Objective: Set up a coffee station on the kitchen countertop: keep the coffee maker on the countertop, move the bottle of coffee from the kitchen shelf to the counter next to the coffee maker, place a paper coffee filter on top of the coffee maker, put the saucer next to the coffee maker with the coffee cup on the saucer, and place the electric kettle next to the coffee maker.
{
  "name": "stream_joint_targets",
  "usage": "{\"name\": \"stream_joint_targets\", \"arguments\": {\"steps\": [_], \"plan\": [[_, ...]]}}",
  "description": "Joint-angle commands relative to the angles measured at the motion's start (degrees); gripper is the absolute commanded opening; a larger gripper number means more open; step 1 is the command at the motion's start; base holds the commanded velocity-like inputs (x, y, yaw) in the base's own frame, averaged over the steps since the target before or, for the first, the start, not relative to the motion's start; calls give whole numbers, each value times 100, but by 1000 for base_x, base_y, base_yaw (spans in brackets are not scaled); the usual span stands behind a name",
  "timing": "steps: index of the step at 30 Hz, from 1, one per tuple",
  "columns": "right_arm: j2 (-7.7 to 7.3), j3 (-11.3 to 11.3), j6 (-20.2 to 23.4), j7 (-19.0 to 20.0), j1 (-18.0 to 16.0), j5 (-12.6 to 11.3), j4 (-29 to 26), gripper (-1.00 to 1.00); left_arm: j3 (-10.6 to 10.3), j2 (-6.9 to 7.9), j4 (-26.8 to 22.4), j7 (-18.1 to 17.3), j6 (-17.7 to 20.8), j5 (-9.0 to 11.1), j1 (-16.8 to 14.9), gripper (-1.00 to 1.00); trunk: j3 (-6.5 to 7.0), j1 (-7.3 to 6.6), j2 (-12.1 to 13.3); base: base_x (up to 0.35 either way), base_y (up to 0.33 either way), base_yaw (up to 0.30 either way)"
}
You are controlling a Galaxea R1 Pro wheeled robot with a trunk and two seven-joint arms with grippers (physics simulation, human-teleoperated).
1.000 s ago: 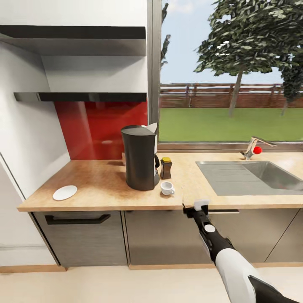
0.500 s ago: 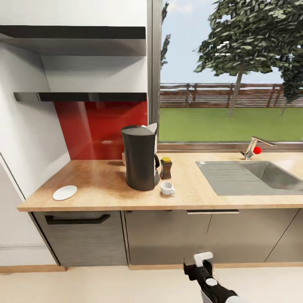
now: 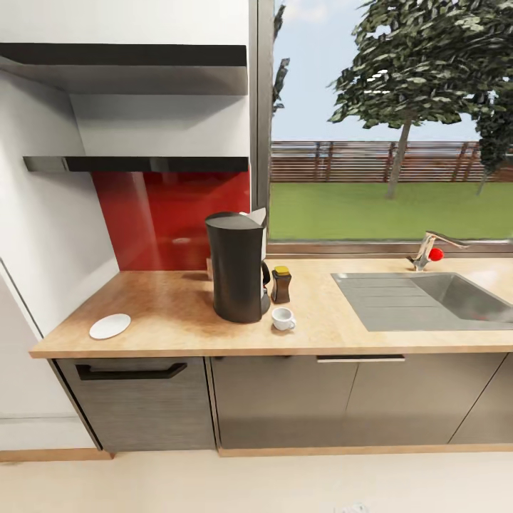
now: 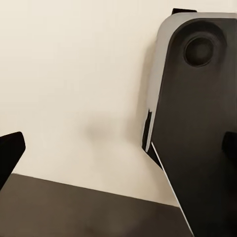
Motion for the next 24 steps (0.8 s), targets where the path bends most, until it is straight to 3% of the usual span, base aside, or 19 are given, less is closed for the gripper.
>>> {"name": "stream_joint_targets", "arguments": {"steps": [1, 13, 24], "plan": [[8, -44, 40, -20, -1, 63, -9, 100, 32, -6, -18, 5, 45, 12, 7, 100, -7, 1, -6, 0, 0, 0], [3, -44, 58, -28, 0, 63, -7, 100, 34, -8, -65, 5, 62, 17, 7, 100, -7, 1, -6, 0, 17, 0], [-6, -44, 17, -51, 127, 73, -1, 100, 32, -2, -73, 5, 59, 18, 7, 100, -7, 1, -6, 0, 295, 0]]}}
